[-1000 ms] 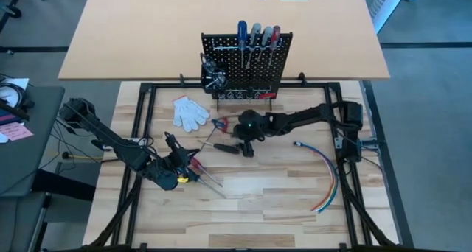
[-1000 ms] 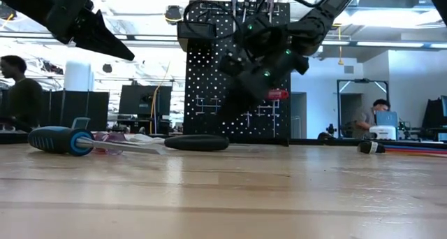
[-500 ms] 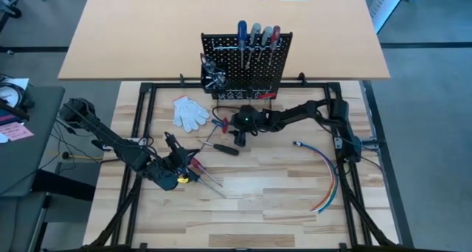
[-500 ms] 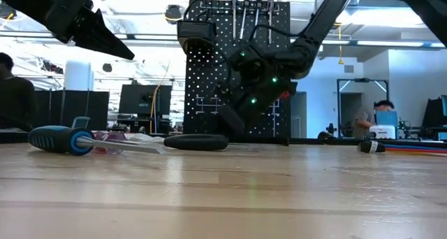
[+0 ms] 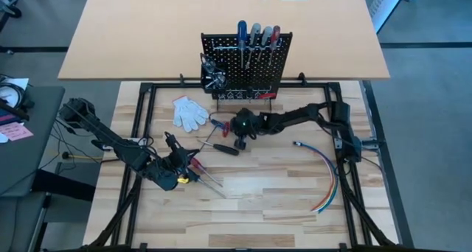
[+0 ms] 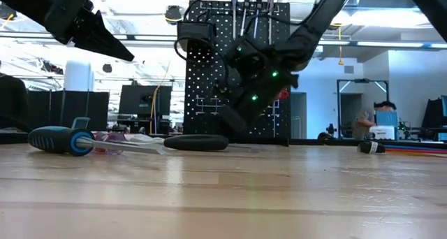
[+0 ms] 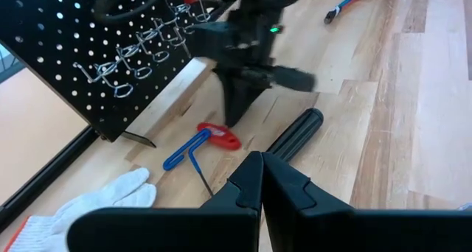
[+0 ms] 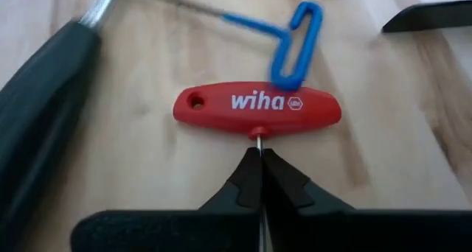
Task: Hang tools onto peg board
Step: Hang the red allen wrench on the peg board
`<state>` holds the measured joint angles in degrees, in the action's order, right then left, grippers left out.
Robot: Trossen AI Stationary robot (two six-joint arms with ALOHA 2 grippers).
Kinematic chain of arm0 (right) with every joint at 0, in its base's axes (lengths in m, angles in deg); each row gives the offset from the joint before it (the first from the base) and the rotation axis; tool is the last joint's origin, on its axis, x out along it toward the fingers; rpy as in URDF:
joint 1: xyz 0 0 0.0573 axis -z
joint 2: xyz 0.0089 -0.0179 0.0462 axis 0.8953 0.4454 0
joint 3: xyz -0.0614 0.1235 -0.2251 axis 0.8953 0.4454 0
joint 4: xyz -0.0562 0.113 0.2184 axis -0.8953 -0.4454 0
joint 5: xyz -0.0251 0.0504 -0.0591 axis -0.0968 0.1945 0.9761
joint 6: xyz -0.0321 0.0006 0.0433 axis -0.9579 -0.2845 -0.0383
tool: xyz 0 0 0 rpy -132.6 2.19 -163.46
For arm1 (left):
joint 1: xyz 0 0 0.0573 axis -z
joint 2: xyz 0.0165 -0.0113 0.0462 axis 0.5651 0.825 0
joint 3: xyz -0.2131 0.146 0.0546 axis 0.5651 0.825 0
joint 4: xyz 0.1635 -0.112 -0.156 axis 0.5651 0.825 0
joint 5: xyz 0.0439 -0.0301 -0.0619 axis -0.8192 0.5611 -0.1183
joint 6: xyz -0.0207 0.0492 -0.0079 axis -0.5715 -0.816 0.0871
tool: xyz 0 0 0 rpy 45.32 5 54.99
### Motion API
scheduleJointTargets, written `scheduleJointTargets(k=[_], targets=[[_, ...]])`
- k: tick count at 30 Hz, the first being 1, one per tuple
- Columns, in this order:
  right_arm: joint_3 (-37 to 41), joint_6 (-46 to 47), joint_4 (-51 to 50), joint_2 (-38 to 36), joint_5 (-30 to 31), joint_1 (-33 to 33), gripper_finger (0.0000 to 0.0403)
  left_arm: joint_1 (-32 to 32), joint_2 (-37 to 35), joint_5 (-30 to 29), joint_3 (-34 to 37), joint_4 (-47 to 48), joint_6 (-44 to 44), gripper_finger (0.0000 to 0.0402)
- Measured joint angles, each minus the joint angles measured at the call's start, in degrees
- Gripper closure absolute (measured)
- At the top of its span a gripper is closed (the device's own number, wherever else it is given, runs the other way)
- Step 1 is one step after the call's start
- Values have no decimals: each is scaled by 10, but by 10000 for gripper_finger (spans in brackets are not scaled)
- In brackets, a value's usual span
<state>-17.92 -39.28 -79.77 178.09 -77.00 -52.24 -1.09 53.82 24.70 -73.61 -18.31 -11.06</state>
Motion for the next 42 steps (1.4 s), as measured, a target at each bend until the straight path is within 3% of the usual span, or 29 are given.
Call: scheduleJointTargets(k=[7,11,15,18,20,23,27,33,37,42], targets=[[86,34,-1,-78,120,-72,400,0,0,1,0,-2,14,402],[179,57,69,-150,196,-113,401,-4,27,19,2,-39,11,402],[251,57,170,-208,289,-158,402,-39,103,30,25,-239,-70,401],[269,39,233,-224,366,-195,402,-79,172,101,30,-400,-162,386],[268,17,268,-224,429,-216,402,-101,207,153,17,-468,-222,364],[267,-30,335,-206,496,-241,402,-124,246,177,-9,-514,-288,320],[258,-91,398,-179,540,-262,403,-155,279,183,-43,-513,-312,246],[230,-152,433,-152,554,-280,403,-218,301,198,-77,-516,-251,159],[225,-158,434,-152,557,-286,403,-248,300,269,-78,-518,-219,146],[226,-158,432,-153,555,-286,403,-262,300,333,-78,-549,-207,159]])
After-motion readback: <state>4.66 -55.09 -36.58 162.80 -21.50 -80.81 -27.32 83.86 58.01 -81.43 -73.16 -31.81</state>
